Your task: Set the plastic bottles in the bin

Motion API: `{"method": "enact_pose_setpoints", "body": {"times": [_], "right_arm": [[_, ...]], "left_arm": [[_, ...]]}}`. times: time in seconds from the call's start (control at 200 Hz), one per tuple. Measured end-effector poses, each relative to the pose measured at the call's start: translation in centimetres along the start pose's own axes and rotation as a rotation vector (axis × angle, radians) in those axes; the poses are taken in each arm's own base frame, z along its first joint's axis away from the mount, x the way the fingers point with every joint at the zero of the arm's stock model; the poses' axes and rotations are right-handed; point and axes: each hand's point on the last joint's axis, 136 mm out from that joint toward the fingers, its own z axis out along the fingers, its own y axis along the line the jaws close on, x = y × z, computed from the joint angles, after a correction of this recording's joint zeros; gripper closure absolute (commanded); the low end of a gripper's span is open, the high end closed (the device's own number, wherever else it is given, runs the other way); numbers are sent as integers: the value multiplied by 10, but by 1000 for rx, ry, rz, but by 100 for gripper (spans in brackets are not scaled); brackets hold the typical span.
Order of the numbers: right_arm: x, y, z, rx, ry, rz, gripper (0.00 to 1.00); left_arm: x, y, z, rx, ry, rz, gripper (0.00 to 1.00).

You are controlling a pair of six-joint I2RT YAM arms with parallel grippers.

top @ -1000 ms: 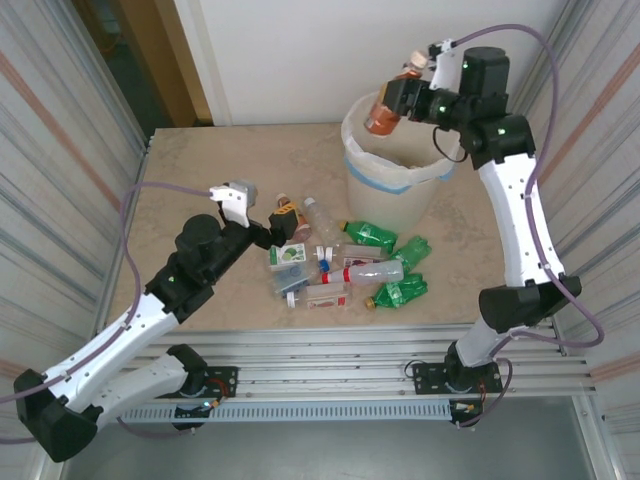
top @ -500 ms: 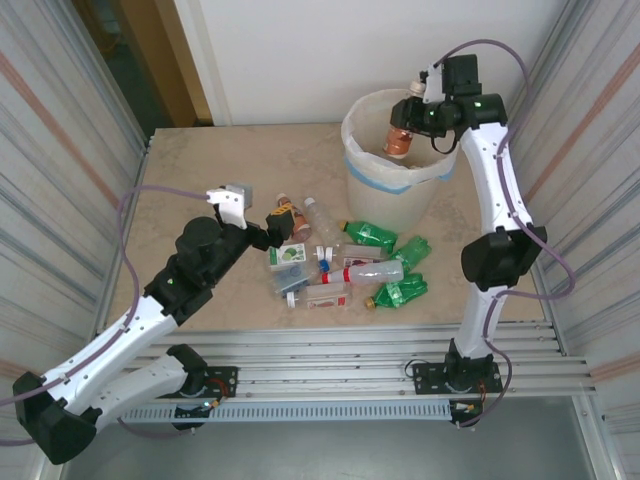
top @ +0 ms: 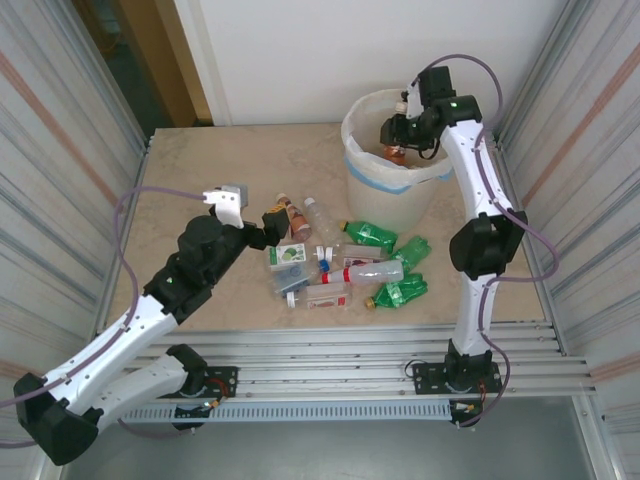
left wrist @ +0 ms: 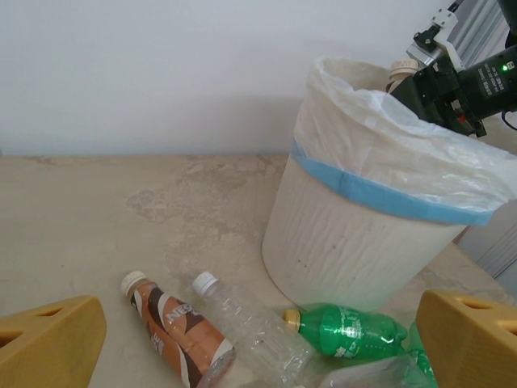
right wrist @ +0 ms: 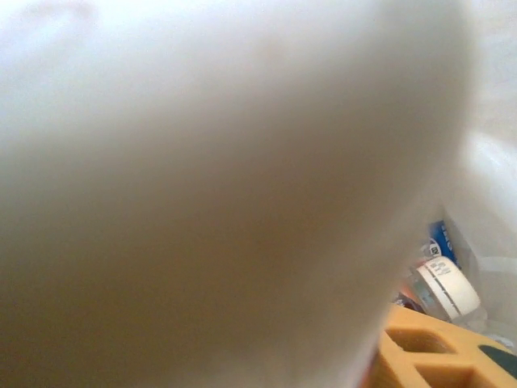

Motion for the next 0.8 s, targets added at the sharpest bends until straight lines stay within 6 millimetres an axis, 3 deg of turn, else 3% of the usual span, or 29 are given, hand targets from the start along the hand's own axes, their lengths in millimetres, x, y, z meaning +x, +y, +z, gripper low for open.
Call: {"method": "enact_pose_setpoints", "body": {"times": [0.18, 0.481, 0.641, 0.796], "right_arm": [[0, 5, 2, 12, 7, -29, 25], [-10, 7, -17, 28, -41, -40, 24], [-18, 10, -46, 46, -100, -50, 22], [-20, 12, -94, 83, -183, -59, 19]], "left_arm": [[8, 7, 4, -38, 33, -6, 1], [15, 18, 8, -93, 66, -22, 1], [19, 28, 14, -134, 103, -44, 1], [29, 38, 25, -183, 161, -69, 1]]}}
